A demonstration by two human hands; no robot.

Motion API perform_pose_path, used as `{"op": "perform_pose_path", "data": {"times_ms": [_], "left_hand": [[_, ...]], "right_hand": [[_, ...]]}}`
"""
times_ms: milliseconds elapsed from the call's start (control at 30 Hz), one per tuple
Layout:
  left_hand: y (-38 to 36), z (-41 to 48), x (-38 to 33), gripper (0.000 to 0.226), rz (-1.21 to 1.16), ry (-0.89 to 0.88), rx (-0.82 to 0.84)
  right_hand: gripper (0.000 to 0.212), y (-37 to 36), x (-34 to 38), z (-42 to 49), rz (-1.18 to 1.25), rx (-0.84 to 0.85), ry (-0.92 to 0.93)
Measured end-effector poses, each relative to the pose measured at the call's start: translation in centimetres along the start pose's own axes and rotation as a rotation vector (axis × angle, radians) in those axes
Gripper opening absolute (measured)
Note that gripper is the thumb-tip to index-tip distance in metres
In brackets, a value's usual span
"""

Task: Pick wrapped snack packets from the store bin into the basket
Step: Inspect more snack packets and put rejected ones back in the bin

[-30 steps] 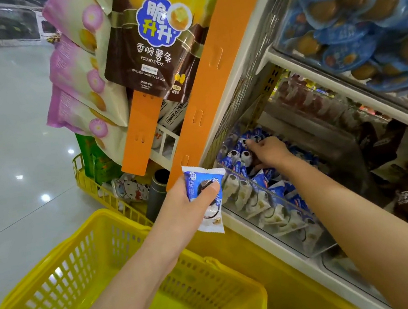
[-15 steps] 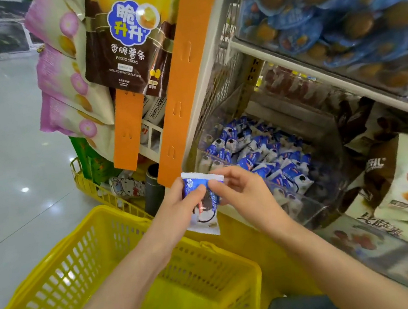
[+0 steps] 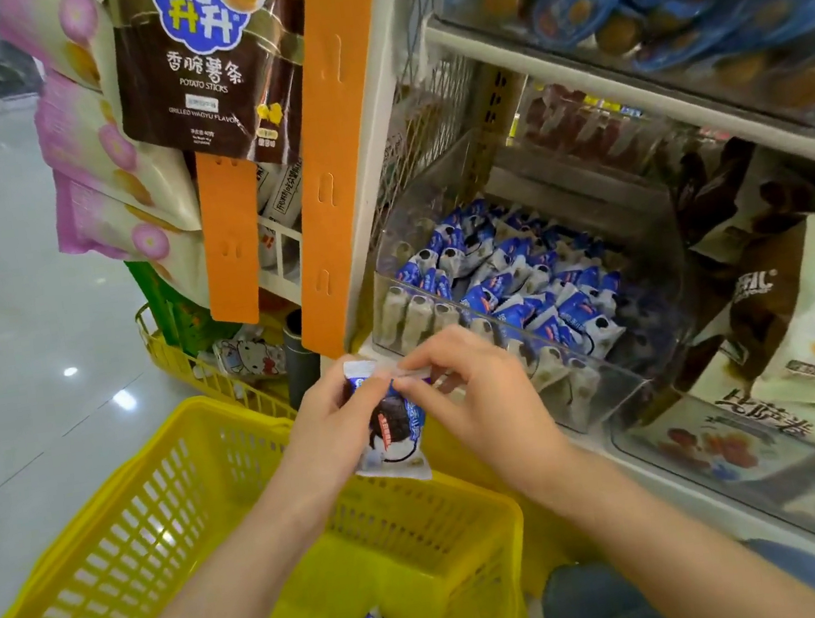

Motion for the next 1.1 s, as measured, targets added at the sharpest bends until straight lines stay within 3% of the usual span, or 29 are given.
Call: {"op": "perform_pose_path", "data": {"times_ms": [67,167,267,367,433,500,567,667,800,967,1100], "left_hand": [[-0.3,0.0,0.3,0.021,-0.051,0.039,0.004],[-0.4,0.1,0.8,0.015,-0.103,0.096,0.02],[-0.3,0.1,0.9,0.03,-0.099,0.121,0.064],[-0.2,-0.2,0.9,0.038,-0.067,0.099,0.036],[0.2,-0.2,0.9,0.034,-0.055,0.05,-0.039],[0.9,-0.3,0.8,0.018,-0.066,-0.004,-0.133],[1.4,-0.4,0.5,0.01,-0.094,-0.052,-0.193],[1.5,-0.5,0.4,0.017,-0.025,-0.085,-0.212],[1.3,-0.7,0.1,0.018,0.247,-0.131,-0.222],[0.6,-0.8,0.1,0.015,0.359,-0.134,-0.134],[0.8,-0.9,0.0,0.018,0.399,-0.136,-0.133]], "right_hand": [[0.009,0.0,0.2,-0.5,-0.175,-0.001,0.081],[0.009,0.1,0.1,-0.6,-0.165,-0.006,0.054],[0.005,0.4,-0.6,-0.4,0.078,-0.094,-0.08],[0.014,1.0,-1.6,0.0,0.472,-0.141,-0.296],[0.014,1.2,-1.9,0.2,0.675,-0.075,-0.388],[0.006,0.9,-1.9,0.1,0.75,0.093,-0.438],[0.017,0.1,-1.6,-0.3,0.733,0.266,-0.452],[0.024,-0.9,-1.3,-1.0,0.597,0.393,-0.442],[0.048,-1.1,-1.2,-0.9,0.311,0.342,-0.371],[0.01,-1.3,-0.1,-0.6,0.408,0.152,-0.201],[0.003,-1.4,0.0,-0.7,0.362,0.092,-0.156]]}}
Point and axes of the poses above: each hand's wrist, its own z-axis towards the middle knuckle, its own y-axis out of the back of the hand, x = y × z, the point moved 2 cm from there along z, towards the middle knuckle, and after that the axes turned 15 degrees about x, right-handed, at the moved point
